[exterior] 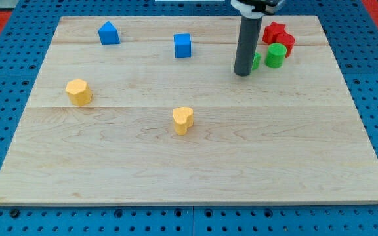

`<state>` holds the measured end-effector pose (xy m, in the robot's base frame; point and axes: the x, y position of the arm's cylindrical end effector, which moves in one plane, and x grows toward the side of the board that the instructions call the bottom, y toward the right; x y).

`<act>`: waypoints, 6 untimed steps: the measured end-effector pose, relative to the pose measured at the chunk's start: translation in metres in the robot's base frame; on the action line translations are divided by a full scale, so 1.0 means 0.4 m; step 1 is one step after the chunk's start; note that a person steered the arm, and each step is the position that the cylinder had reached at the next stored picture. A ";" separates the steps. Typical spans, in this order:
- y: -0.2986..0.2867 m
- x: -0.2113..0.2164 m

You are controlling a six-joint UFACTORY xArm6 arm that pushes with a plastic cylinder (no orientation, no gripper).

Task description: Move the green star closer to the red star

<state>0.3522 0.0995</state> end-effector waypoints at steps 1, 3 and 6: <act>-0.002 -0.051; 0.027 -0.118; -0.057 -0.064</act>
